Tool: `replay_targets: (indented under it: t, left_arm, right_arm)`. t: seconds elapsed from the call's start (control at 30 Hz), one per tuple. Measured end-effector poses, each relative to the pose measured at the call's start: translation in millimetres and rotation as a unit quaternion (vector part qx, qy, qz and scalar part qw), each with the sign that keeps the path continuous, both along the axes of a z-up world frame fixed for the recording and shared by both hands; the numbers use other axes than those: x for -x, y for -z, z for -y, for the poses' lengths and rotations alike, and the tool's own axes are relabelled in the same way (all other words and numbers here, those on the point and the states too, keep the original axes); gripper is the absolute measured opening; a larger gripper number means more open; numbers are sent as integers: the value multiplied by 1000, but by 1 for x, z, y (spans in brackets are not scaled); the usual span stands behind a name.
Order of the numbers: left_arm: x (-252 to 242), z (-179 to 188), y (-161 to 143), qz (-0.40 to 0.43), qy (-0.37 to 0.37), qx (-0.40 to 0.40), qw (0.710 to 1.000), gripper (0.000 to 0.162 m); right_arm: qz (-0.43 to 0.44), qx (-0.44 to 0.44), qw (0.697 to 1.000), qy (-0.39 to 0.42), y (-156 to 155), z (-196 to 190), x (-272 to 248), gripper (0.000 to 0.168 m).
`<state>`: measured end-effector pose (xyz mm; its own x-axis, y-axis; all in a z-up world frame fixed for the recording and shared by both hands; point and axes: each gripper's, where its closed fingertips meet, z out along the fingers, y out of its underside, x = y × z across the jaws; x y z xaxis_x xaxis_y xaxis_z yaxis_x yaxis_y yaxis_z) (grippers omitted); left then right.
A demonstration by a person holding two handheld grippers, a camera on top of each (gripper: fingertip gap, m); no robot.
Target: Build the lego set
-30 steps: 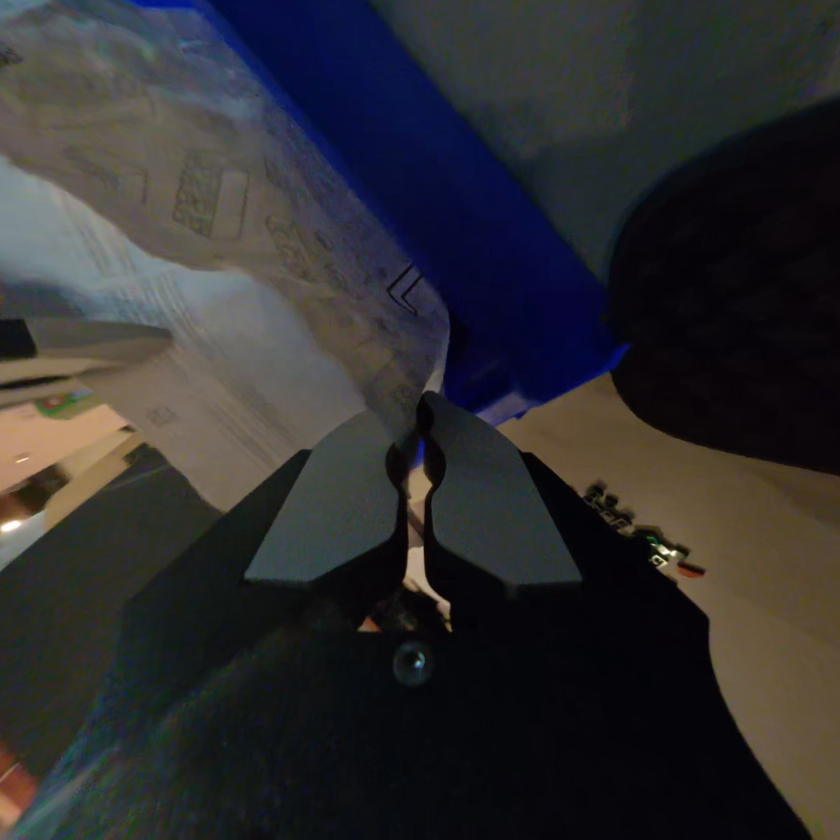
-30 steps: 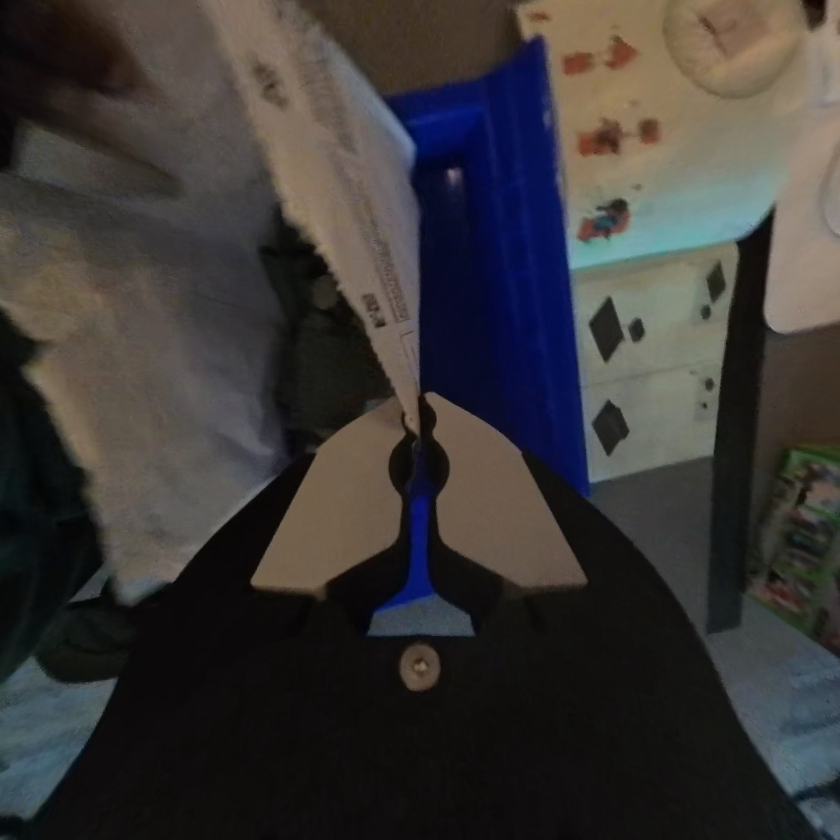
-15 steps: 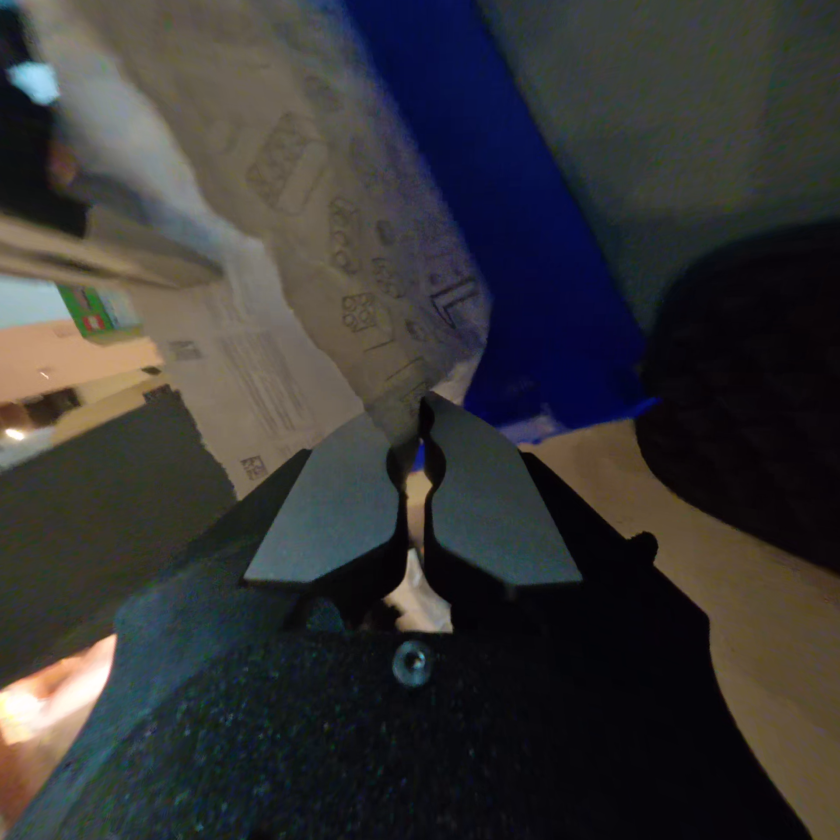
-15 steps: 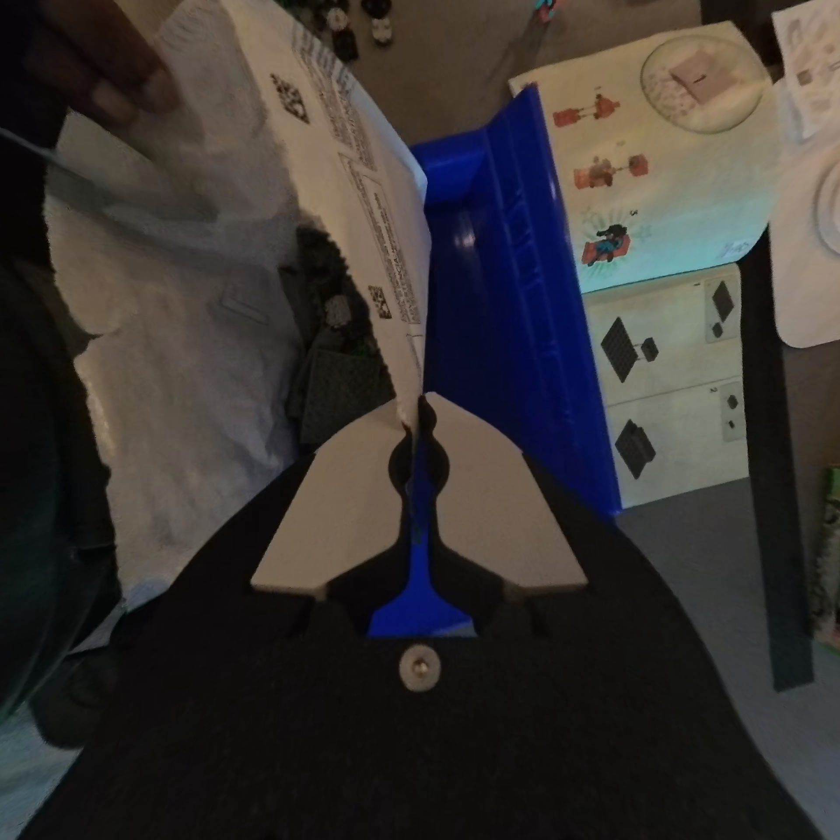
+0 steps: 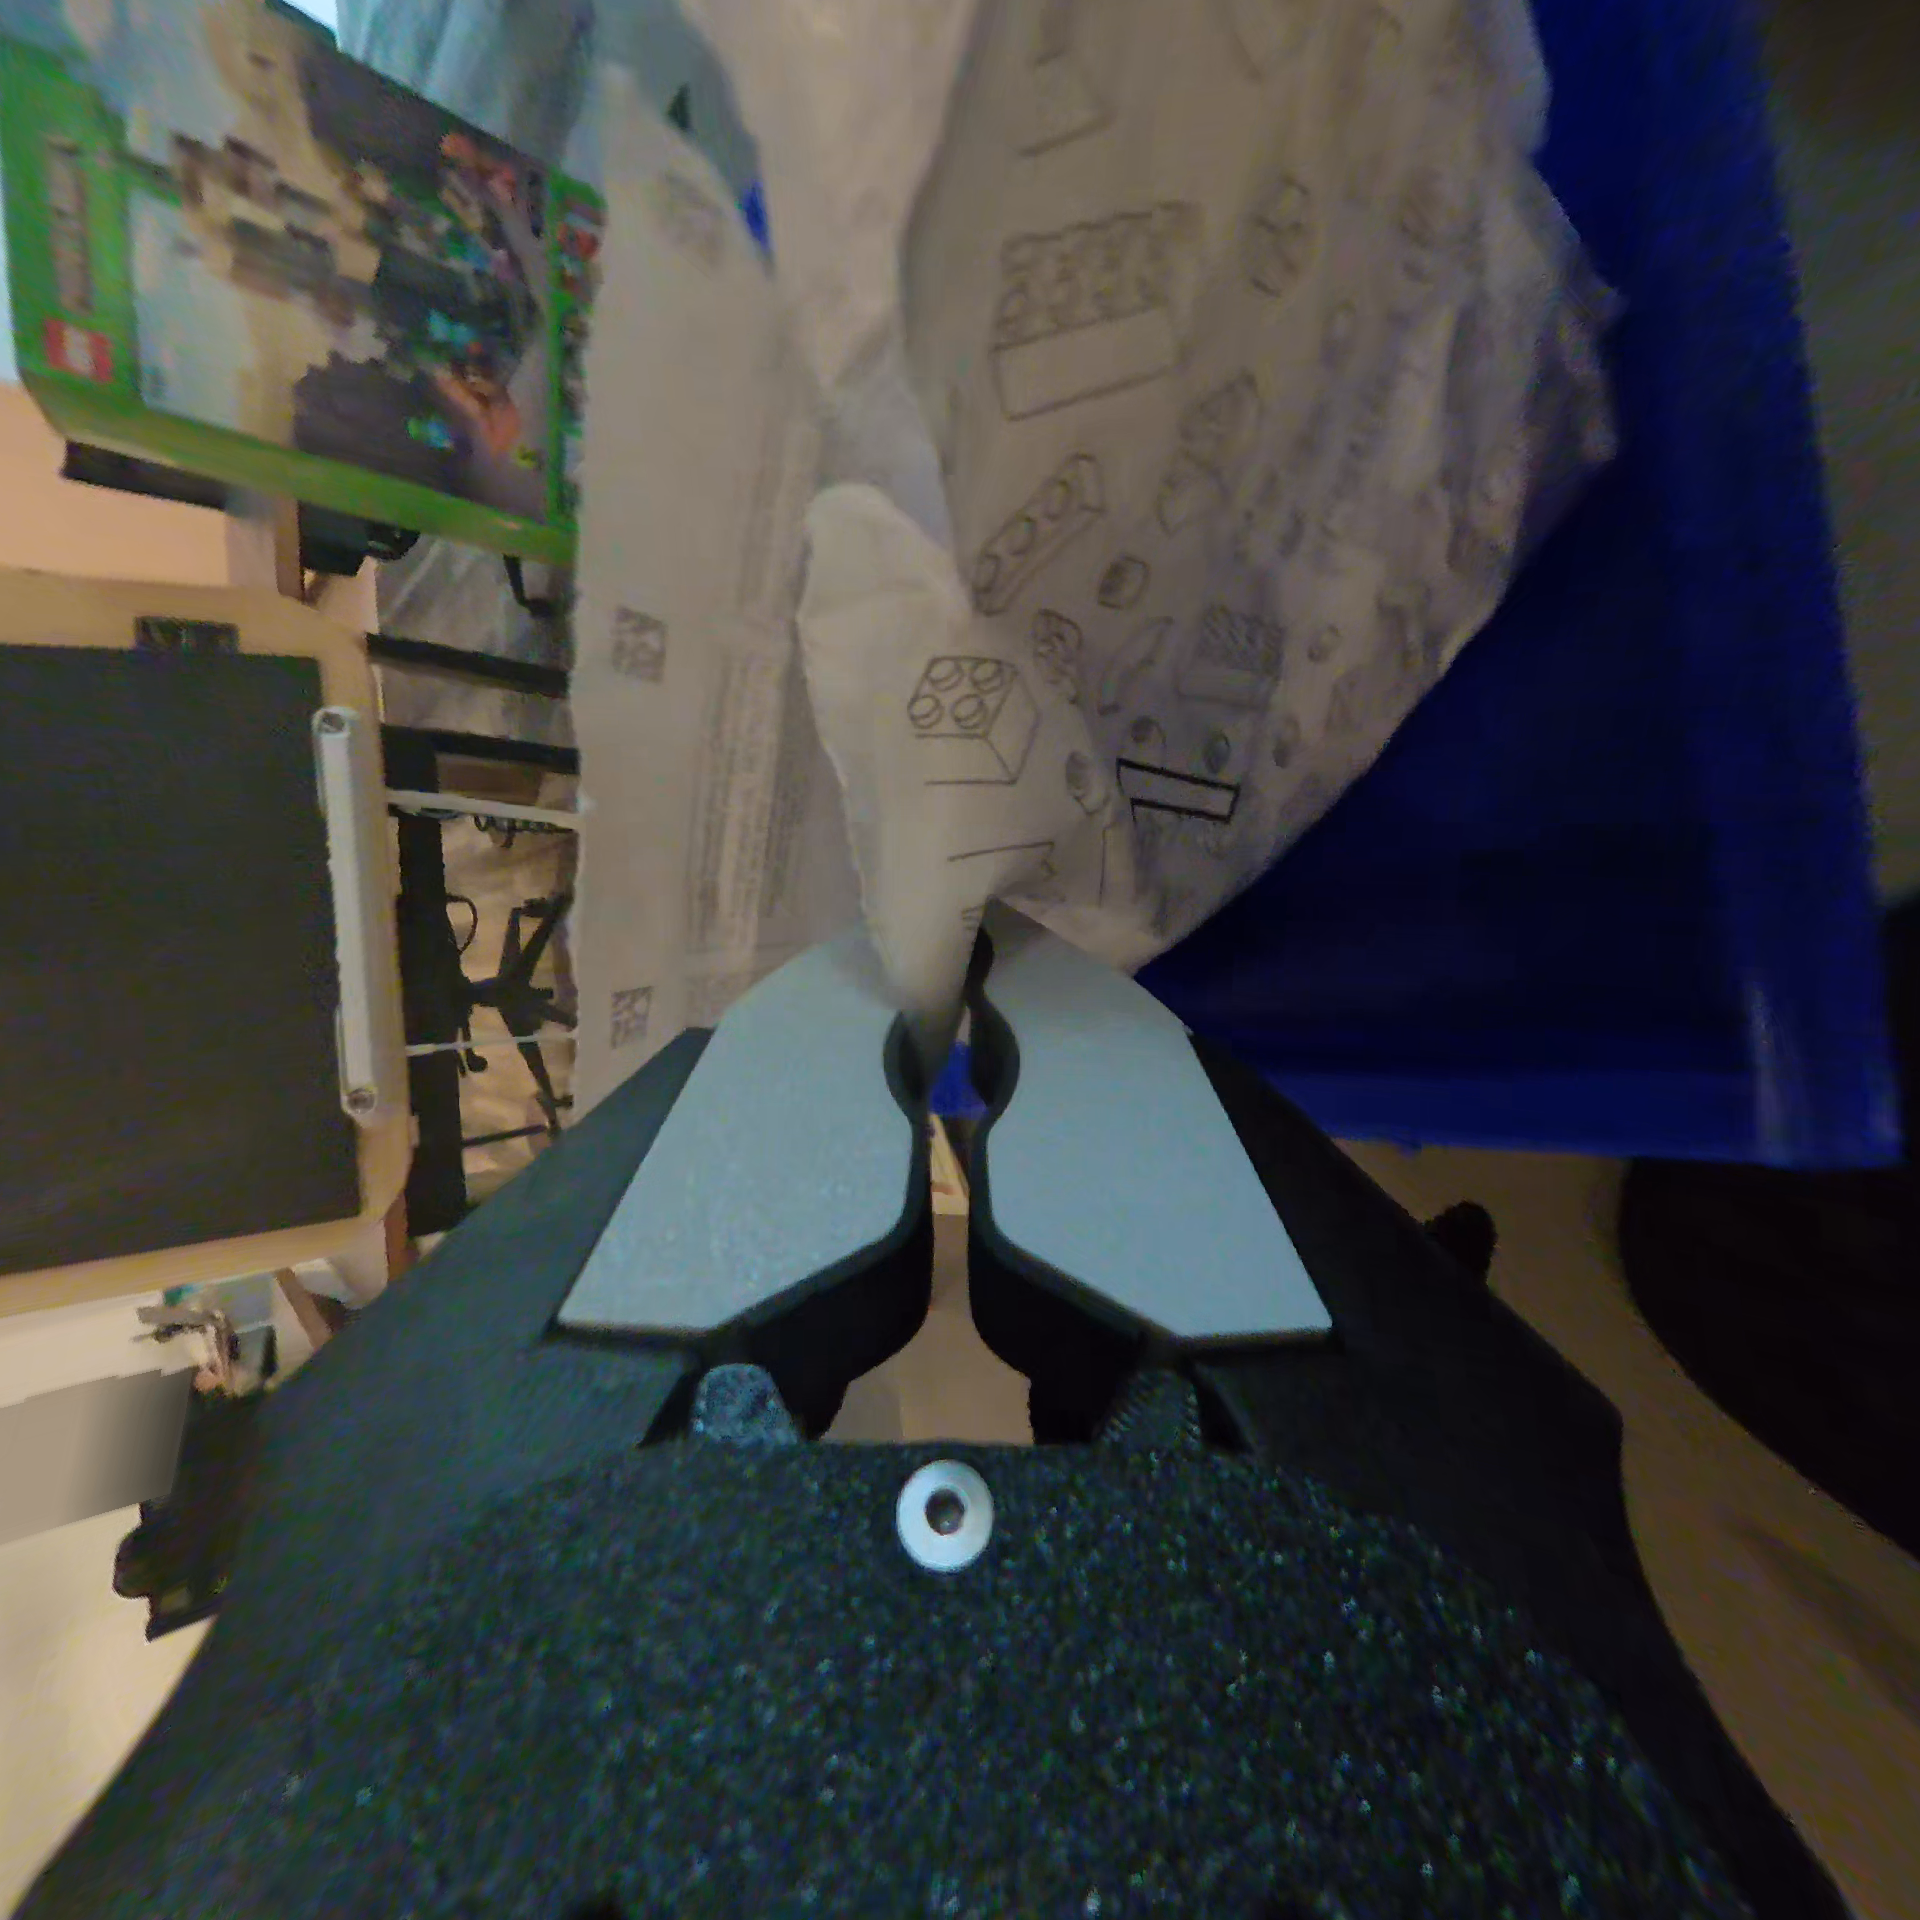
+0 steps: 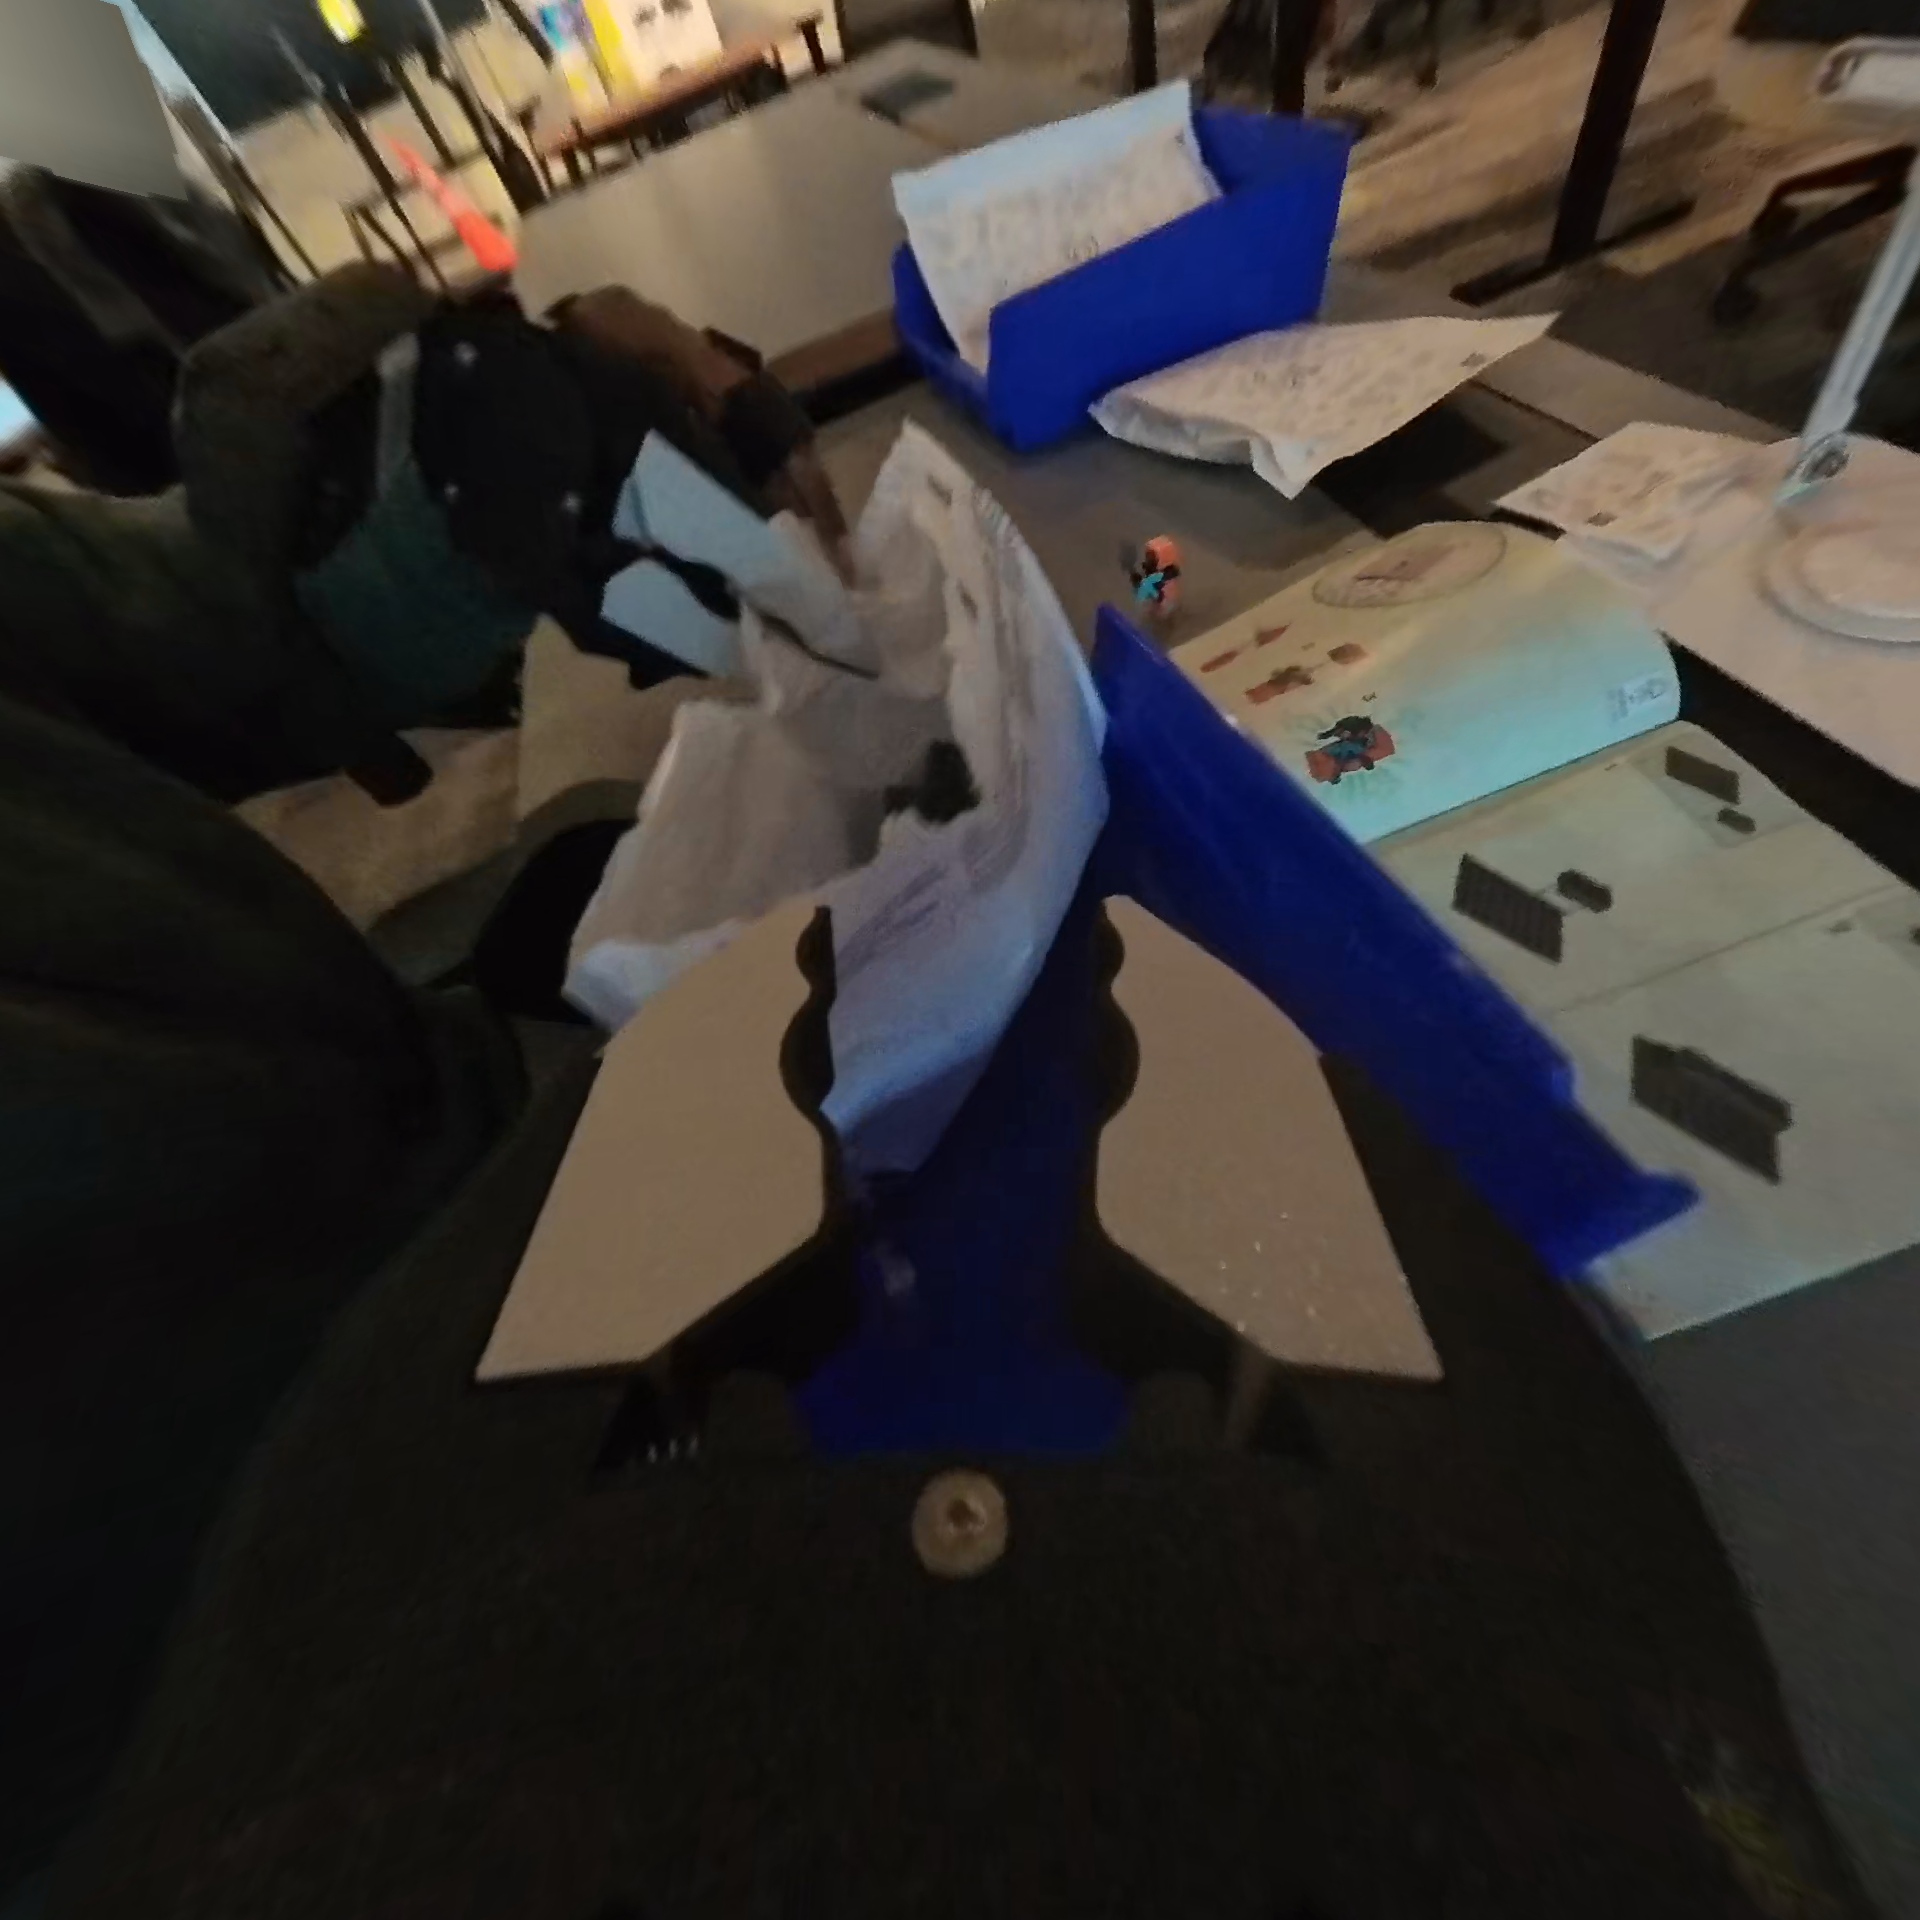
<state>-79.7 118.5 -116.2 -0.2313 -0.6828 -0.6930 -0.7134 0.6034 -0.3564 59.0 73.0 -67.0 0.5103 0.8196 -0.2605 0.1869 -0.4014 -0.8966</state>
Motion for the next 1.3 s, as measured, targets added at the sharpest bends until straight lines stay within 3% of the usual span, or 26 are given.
replay_targets:
  t: [0.27,0.47,0.57,0.73,0.83,0.97,1.17,1.3]
  left_arm:
    - [-26,-11,-41,9,-24,59,998,1]
    - [-48,-4,-83,43,-27,98,994,0]
    - [-60,2,-102,58,-38,131,989,0]
    - [-77,12,-129,89,-52,191,976,0]
    - [-88,25,-141,107,-36,218,969,0]
    - [-98,40,-149,128,-19,237,963,0]
    - [-85,42,-138,148,-10,278,949,0]
    - [-76,43,-116,152,-9,290,945,0]
  right_arm:
    - [-9,-20,998,61,53,51,-16,59]
    - [-44,-77,986,139,46,52,-27,69]
    - [-52,-84,984,146,46,53,-18,85]
    - [-82,-136,969,188,32,50,-3,93]
    - [-109,-174,951,232,15,46,-2,91]
    - [-133,-207,942,228,-11,41,3,86]
    - [-171,-253,929,208,-34,49,-4,33]
    - [-134,-238,951,148,-22,43,-10,32]
